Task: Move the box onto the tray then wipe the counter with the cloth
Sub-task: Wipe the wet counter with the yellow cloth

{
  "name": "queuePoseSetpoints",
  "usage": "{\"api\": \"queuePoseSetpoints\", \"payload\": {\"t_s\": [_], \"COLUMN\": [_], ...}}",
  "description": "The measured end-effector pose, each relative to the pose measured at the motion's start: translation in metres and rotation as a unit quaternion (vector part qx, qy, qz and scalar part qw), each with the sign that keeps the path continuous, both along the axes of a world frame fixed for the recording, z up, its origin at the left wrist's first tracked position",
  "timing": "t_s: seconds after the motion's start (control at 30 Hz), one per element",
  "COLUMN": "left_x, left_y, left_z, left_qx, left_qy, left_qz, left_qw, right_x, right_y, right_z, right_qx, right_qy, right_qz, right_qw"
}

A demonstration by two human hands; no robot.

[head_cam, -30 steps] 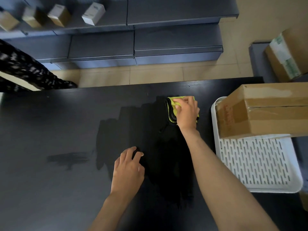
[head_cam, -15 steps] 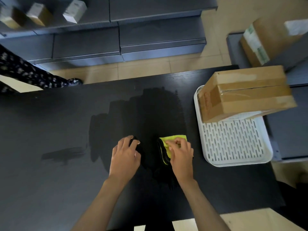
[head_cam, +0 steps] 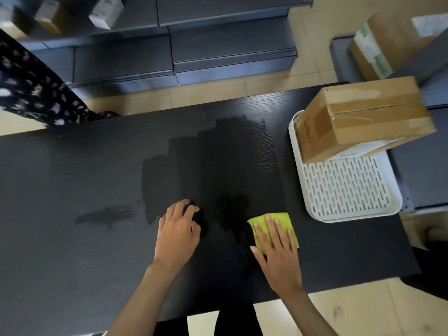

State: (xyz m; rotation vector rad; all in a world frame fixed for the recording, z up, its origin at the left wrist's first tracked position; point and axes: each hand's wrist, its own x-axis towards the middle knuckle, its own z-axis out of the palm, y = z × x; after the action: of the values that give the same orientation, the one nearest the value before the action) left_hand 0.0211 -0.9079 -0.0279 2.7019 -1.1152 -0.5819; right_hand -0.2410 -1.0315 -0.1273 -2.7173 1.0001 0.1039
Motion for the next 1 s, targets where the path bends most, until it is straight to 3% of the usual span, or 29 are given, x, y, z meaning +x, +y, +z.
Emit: {"api": "queuePoseSetpoints", "payload": {"t_s": [0.23,0.7,1.0], "left_x": [0.030,0.108,0.134], "left_y": [0.061,0.220,0.274], "left_z": [0.001,-0.010,-0.010], "left_qx": [-0.016,-0.007,-0.002], "left_qy": [0.015,0.006,0.011], "left_qz": [0.020,0.070,0.120], "left_qw": [1.000,0.998,0.993], "right_x": [0.030,0.179,0.263], "right_y": [0.038,0.218,0.302], "right_z": [-0.005,0.004,0.008], "right_qx": [-0.038,0.001,0.027], "right_qy": [0.037,0.017,0.003], "right_qz": [-0.036,-0.006,-0.005], "right_qw": [0.998,1.000,1.000]}}
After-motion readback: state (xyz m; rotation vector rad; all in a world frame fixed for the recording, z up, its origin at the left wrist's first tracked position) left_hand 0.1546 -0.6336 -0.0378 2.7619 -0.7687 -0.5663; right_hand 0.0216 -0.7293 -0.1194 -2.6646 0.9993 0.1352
